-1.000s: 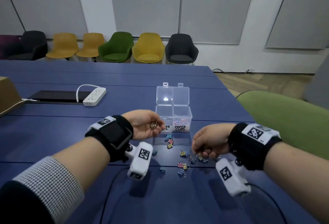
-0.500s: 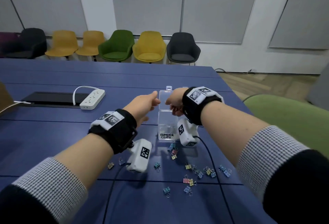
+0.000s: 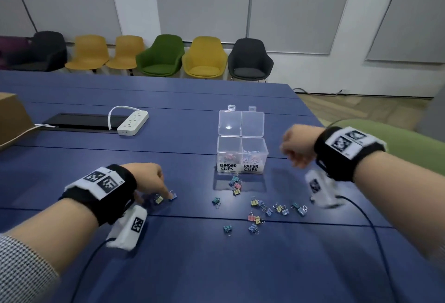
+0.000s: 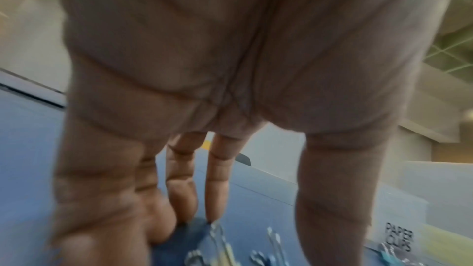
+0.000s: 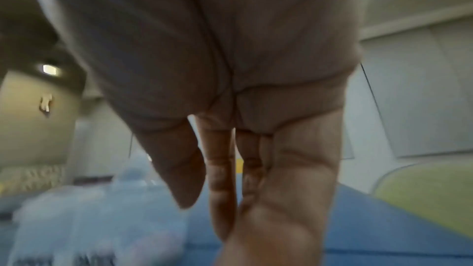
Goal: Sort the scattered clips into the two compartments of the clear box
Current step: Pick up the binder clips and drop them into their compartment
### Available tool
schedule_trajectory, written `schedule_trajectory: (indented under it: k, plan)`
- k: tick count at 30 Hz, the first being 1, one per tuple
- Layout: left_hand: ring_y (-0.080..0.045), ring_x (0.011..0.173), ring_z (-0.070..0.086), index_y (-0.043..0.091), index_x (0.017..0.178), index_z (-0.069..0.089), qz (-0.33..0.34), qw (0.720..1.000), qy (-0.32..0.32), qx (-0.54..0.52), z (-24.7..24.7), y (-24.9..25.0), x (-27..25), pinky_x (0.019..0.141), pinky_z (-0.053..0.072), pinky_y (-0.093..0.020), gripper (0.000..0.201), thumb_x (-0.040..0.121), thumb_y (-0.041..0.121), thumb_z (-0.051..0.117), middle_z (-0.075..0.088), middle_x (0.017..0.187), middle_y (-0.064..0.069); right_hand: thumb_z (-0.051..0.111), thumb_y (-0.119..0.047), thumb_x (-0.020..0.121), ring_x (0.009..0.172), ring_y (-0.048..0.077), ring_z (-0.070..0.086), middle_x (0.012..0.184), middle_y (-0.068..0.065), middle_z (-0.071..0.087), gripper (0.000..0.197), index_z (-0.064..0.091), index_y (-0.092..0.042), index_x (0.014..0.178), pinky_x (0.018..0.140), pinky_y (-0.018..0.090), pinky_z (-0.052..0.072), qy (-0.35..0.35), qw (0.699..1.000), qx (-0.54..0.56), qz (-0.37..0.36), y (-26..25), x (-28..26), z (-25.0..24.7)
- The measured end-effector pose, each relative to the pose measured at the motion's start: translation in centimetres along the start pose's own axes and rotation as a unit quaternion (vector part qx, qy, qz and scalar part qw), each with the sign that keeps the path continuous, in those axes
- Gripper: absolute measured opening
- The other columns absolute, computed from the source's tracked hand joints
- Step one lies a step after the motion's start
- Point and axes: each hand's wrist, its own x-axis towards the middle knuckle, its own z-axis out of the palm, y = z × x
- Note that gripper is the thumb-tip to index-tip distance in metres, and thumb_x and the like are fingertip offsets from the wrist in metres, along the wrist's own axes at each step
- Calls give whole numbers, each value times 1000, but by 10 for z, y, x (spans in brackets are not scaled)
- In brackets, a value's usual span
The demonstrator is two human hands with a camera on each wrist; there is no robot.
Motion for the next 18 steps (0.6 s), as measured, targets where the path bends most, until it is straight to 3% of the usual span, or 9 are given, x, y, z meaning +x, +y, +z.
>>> schedule_trajectory:
  k: [1,4,6,8,10,13,15,18]
  plan:
    - [-24,69,59,10,94,60,1,1000,-8,-8,4,-1,-1,74,59,-40,58,52,42,83,66,82,-9,44,-2,91,52,28,60,62,16,55,15,54,1,80,38,25,47,-23,998,-52,25,22,-5,3]
    - [-22,64,54,14,89,54,32,999,-23,-36,15,12,-13,66,53,-29,42,64,28,85,60,86,-10,52,-8,91,50,28,60,68,16,54,9,54,-1,95,37,27,49,-58,991,-85,81,76,-20,17]
    - [-21,61,51,18,91,50,63,997,-31,-24,22,25,-19,62,47,-25,44,65,25,85,59,85,-10,65,-19,87,55,28,60,75,16,57,25,50,-4,101,49,34,54,-75,993,-34,89,94,-28,29]
    - [-20,56,52,19,96,50,93,995,-26,9,30,42,-22,61,44,-21,48,65,27,85,61,75,-3,75,-28,79,54,24,60,78,14,59,40,49,-9,104,64,39,57,-75,994,14,74,96,-35,41]
    - [-14,56,55,22,104,51,123,991,-18,44,39,63,-25,62,44,-21,52,64,32,85,59,66,5,80,-31,73,53,20,61,80,7,60,48,50,-12,105,67,35,57,-69,997,-11,39,84,-41,50]
    - [-17,67,60,24,105,53,177,982,-20,68,54,92,-27,67,48,-25,48,68,31,82,62,85,3,79,-32,73,53,15,62,83,3,64,50,50,-13,109,71,34,56,-69,995,-71,-10,56,-47,65]
    - [-20,73,58,22,101,53,205,974,-8,96,64,109,-28,64,48,-27,37,73,25,77,60,93,-1,76,-30,75,51,14,57,92,4,63,46,50,-14,110,64,31,56,-62,991,-115,-38,36,-49,76]
    - [-22,83,54,19,90,50,242,955,27,167,75,127,-31,69,46,-29,22,79,14,68,58,94,-5,72,-23,80,57,19,55,93,4,56,34,46,-15,101,35,20,44,-49,983,-163,-73,12,-50,93]
